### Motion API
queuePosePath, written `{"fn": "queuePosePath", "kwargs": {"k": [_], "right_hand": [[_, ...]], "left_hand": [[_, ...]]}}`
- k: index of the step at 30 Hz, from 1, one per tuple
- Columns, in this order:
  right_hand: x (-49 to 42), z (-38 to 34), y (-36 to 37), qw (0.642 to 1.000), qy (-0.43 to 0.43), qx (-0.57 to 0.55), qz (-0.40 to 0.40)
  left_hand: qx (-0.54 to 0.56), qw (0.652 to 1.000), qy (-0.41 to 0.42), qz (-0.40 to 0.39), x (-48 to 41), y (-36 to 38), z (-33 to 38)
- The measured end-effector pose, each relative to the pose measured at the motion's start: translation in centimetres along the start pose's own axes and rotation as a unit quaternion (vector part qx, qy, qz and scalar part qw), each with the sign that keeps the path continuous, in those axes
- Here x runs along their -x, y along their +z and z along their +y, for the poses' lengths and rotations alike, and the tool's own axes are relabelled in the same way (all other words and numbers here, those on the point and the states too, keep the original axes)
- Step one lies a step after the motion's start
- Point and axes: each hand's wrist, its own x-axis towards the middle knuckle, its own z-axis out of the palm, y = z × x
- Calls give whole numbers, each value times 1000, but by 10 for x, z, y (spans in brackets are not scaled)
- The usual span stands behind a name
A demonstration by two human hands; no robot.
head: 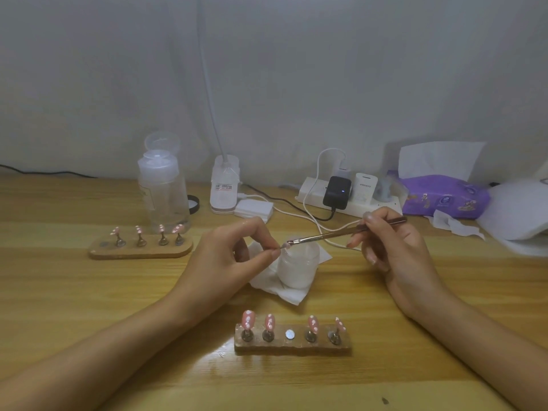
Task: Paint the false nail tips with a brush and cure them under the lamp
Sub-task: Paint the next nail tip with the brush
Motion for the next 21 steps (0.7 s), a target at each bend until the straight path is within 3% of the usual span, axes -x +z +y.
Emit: {"fn": "queuePosePath", "kwargs": {"k": [21], "right_hand": [[0, -1, 0, 1000, -1, -19, -20]], "left_hand": [[26, 999, -16, -15, 1, -4, 1]]}}
